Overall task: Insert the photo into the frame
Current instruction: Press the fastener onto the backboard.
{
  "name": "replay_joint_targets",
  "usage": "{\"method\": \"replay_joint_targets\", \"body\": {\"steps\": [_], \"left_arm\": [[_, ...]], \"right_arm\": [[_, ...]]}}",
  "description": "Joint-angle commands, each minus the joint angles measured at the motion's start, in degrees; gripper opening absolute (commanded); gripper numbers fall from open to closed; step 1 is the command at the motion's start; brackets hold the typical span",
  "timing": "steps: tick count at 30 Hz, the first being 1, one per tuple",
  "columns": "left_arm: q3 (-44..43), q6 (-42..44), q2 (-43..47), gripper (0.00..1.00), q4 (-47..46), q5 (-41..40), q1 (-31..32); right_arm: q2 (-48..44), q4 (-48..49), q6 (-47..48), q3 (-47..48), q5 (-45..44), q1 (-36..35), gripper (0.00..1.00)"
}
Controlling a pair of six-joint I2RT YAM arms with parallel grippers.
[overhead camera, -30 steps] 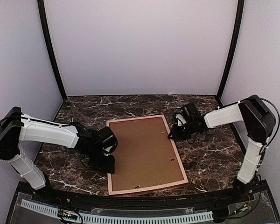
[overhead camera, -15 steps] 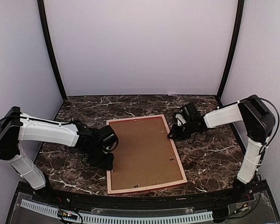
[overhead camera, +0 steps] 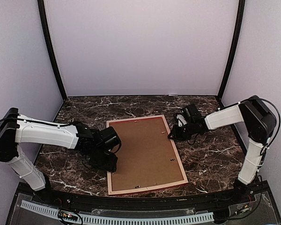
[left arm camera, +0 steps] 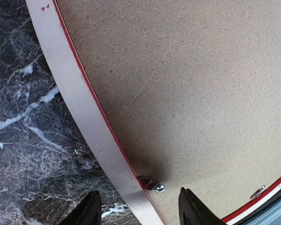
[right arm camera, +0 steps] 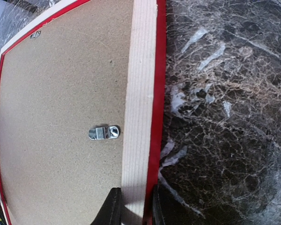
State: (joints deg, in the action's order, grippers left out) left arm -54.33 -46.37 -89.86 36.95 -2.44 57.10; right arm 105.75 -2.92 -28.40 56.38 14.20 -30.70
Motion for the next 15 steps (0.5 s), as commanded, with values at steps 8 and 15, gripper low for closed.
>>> {"method": "replay_joint_targets", "body": {"steps": [8, 15], "left_arm": [[-0.7, 0.0, 1.3, 0.59, 4.0, -0.2, 0.3], [-0.5, 1.0, 0.1, 0.60, 2.5, 2.1, 0.4]], "right_arm": [[-3.1, 1.9, -6.9, -6.8, -4.6, 0.9, 0.00], [-7.0, 4.3, -10.0, -10.2, -6.3, 1.1, 0.00]]}}
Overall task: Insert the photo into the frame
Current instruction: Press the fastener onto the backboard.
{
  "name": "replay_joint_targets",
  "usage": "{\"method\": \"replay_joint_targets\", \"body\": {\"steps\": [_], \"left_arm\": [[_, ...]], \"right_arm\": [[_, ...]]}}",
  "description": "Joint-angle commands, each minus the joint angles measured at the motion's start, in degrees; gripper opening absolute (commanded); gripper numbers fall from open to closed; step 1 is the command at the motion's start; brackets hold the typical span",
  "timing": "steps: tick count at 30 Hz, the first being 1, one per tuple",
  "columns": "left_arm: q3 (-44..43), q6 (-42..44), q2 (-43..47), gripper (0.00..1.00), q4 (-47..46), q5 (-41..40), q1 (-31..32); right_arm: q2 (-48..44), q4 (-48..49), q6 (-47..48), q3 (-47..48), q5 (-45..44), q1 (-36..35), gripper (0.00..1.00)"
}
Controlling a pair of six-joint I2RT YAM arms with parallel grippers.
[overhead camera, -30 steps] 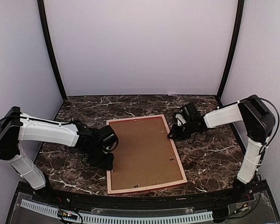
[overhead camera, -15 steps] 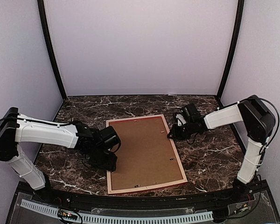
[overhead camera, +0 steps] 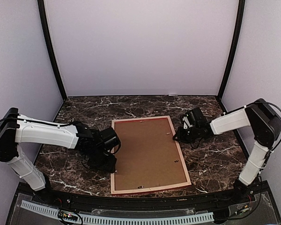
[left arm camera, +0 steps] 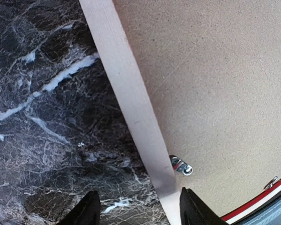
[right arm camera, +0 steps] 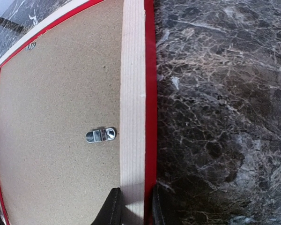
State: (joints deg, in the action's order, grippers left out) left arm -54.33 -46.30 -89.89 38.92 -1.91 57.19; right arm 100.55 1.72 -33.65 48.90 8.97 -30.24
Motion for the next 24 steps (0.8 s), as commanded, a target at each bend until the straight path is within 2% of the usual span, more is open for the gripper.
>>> {"method": "replay_joint_targets", "body": {"steps": [1, 11, 24], "left_arm": [[-0.5, 1.0, -0.1, 0.60, -0.2, 1.7, 0.4], [-0.8, 0.5, -3.3, 0.61, -2.0, 4.9, 1.1], [-1.6, -4.0, -5.8, 0.48, 2.0, -2.6, 1.3]], "right_arm": [[-2.3, 0.4, -5.3, -3.3, -1.1, 0.6, 0.00], [-3.7, 2.8, -6.4, -5.8, -1.0, 0.6, 0.00], [-3.6, 1.6, -4.6, -4.1, 0.2, 0.6, 0.00]]}}
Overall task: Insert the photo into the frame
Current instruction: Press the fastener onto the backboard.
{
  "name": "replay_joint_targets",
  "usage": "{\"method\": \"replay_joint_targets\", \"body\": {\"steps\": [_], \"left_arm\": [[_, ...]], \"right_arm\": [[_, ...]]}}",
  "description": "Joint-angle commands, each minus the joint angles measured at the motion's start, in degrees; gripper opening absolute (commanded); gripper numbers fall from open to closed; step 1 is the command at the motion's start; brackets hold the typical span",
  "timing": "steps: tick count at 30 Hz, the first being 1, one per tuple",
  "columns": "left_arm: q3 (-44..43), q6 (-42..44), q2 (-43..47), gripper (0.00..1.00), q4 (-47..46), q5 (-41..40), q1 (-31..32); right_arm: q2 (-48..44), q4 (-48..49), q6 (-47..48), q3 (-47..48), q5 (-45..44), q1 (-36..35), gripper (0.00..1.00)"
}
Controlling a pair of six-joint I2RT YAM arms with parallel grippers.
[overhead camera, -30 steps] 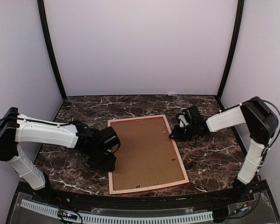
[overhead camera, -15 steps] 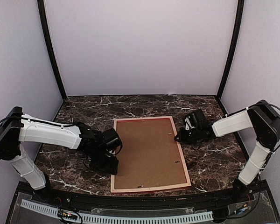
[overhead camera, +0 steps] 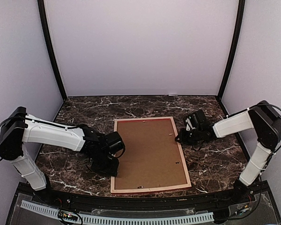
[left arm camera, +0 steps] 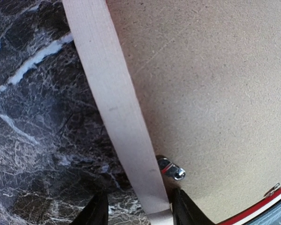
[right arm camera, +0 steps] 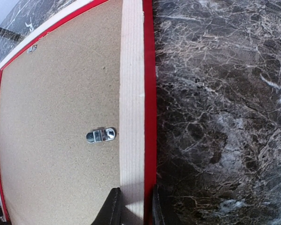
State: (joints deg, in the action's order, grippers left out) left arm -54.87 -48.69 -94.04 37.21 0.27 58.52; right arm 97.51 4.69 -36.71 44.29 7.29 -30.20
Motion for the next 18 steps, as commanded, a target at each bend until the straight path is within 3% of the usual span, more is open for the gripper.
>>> {"method": "replay_joint_targets", "body": {"steps": [1, 18], "left_arm": [[-1.3, -1.7, -2.3, 0.48, 3.8, -5.4, -0.1], [-6.7, -1.0, -8.0, 0.46, 7.1, -13.5, -0.2]], "right_arm": [[-0.7, -1.5, -1.5, 0.7, 1.8, 0.6, 0.00], [-0.3, -2.9, -0.5, 1.9, 2.2, 0.6, 0.00]]}}
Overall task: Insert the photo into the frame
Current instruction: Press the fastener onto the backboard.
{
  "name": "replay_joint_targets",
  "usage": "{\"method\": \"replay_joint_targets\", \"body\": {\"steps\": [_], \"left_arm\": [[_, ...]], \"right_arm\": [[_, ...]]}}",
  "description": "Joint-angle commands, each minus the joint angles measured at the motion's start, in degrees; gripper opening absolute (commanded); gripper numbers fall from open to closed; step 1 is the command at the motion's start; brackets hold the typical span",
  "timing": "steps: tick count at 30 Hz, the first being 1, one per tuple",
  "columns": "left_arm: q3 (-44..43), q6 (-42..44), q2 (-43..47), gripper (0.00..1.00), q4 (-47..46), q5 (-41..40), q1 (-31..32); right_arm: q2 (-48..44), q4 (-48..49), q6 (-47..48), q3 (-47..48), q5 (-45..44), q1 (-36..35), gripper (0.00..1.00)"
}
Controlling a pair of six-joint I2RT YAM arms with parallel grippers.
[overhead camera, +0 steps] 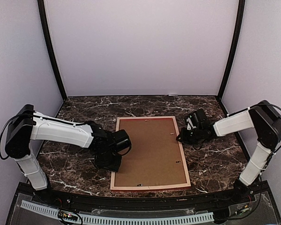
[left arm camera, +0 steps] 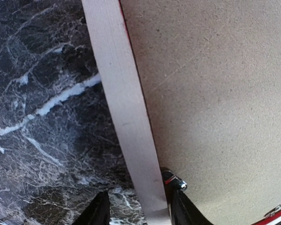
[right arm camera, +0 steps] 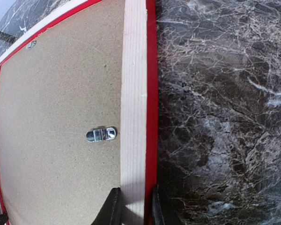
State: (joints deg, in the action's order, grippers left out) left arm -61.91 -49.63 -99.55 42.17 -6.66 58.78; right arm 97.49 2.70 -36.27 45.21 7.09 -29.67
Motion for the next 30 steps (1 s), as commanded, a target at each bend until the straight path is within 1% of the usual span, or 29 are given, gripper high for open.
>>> {"method": "replay_joint_targets", "body": {"steps": [1, 6, 12, 15, 24, 30], "left_arm": [[0.3, 0.0, -2.5, 0.46, 2.7, -7.2, -0.4], [-0.3, 0.0, -2.5, 0.47, 4.0, -9.7, -0.4], [-0.6, 2.1, -4.3, 0.47, 2.0, -9.3, -0.4], [-0.7, 2.6, -5.4, 0.48, 1.6, -10.5, -0.4], [0.7, 7.3, -4.2, 0.50, -5.0, -14.2, -0.4], [3.6, 10.8, -4.7, 0.53, -10.1, -15.3, -0.4]], "right_arm": [[-0.2, -0.9, -0.8, 1.0, 2.4, 0.1, 0.00], [0.0, -1.5, -0.2, 1.5, 2.3, 0.1, 0.00], [0.2, -1.5, 0.1, 1.5, 2.9, 0.1, 0.00], [0.3, -1.3, 0.4, 1.4, 3.2, 0.1, 0.00], [2.2, -1.3, 3.0, 2.6, 6.5, 0.1, 0.00], [3.5, -2.1, 5.8, 3.7, 8.8, 0.1, 0.00]]}}
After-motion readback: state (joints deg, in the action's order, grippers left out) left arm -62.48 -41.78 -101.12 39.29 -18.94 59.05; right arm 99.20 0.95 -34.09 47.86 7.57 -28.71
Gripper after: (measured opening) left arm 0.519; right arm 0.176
